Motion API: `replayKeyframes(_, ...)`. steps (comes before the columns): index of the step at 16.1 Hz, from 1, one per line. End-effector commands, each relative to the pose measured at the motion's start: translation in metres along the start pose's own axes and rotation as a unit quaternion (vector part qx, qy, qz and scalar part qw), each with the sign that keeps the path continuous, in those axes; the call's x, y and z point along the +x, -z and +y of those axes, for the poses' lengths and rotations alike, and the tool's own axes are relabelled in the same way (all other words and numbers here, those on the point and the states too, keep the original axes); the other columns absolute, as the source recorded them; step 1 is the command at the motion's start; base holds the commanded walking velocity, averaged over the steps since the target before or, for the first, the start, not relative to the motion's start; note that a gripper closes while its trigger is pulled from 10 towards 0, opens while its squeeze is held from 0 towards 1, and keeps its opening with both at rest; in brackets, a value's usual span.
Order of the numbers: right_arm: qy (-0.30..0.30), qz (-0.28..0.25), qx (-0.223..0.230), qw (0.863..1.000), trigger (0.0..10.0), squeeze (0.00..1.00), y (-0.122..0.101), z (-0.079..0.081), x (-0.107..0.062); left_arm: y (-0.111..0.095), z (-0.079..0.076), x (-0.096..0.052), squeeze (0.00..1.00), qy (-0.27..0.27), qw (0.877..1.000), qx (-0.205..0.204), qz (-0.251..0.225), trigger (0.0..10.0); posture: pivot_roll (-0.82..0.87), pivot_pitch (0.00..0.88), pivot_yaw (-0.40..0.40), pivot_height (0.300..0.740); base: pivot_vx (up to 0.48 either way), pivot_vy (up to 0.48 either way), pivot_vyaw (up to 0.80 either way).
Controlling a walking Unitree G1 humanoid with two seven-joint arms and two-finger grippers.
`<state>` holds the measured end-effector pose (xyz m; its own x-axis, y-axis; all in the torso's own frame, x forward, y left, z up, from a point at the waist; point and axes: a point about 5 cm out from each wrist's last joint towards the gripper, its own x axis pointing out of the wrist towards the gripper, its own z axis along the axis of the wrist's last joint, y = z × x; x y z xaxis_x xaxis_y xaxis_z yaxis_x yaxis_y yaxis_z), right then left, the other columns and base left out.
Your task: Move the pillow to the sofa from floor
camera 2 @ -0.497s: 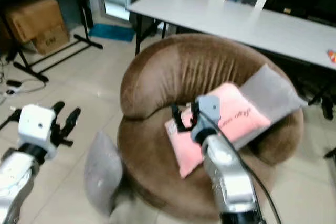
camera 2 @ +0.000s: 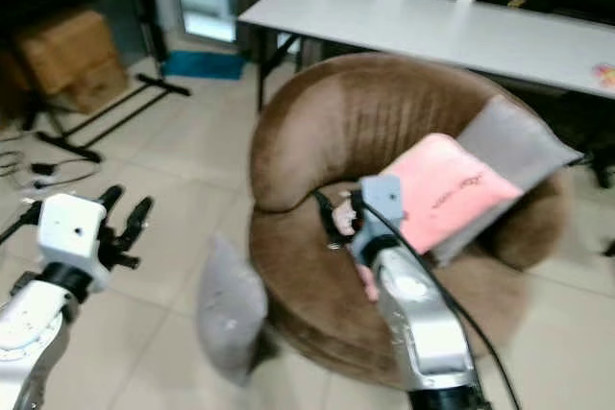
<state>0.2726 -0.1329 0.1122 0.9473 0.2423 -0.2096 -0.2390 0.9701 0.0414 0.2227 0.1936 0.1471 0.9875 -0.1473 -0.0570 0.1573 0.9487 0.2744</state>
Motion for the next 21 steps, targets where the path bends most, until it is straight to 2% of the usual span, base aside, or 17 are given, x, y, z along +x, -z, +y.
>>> replayKeyframes(1, -0.012, 0.007, 0.005, 1.000, 10.0, 1.00, 0.0015, 0.0046, 0.0009, -0.0006, 0.0027, -0.0013, 0.00, -0.009, 1.000, 0.007, 0.000, 10.0, 0.03, 0.000, -0.059, 0.740, 0.000, 0.000, 0.80)
replayKeyframes(2, -0.024, 0.009, 0.018, 1.000, 10.0, 1.00, 0.0024, 0.0077, 0.0007, 0.0001, 0.0032, -0.0013, 0.00, -0.012, 1.000, 0.009, 0.003, 10.0, 0.03, 0.000, -0.059, 0.740, 0.000, 0.000, 0.80)
replayKeyframes(6, -0.039, 0.009, 0.023, 0.999, 10.0, 1.00, 0.0025, 0.0115, -0.0004, -0.0003, 0.0025, -0.0028, 0.00, -0.008, 1.000, 0.000, -0.001, 10.0, 0.03, 0.000, -0.062, 0.740, 0.000, 0.000, 0.80)
replayKeyframes(9, -0.039, 0.009, 0.027, 0.999, 10.0, 1.00, 0.0026, 0.0119, -0.0007, -0.0004, 0.0025, -0.0030, 0.00, -0.007, 1.000, -0.001, -0.001, 10.0, 0.04, 0.000, -0.063, 0.740, 0.265, 0.000, 0.80)
replayKeyframes(15, -0.015, 0.012, 0.016, 1.000, 10.0, 1.00, 0.0037, 0.0069, 0.0009, -0.0004, 0.0032, -0.0026, 0.00, -0.009, 1.000, -0.004, -0.002, 10.0, 0.04, 0.000, -0.064, 0.740, 0.316, 0.000, 0.00)
replayKeyframes(19, -0.036, 0.011, 0.008, 0.999, 10.0, 0.99, 0.0025, 0.0105, 0.0005, -0.0010, 0.0035, -0.0016, 0.00, -0.009, 1.000, -0.004, -0.004, 10.0, 0.03, 0.000, -0.063, 0.740, 0.353, 0.000, 0.00)
replayKeyframes(21, -0.034, 0.011, 0.000, 0.999, 10.0, 1.00, 0.0025, 0.0091, 0.0000, -0.0012, 0.0032, -0.0011, 0.00, -0.009, 1.000, -0.003, -0.005, 10.0, 0.03, 0.000, -0.063, 0.740, 0.343, 0.000, 0.80)
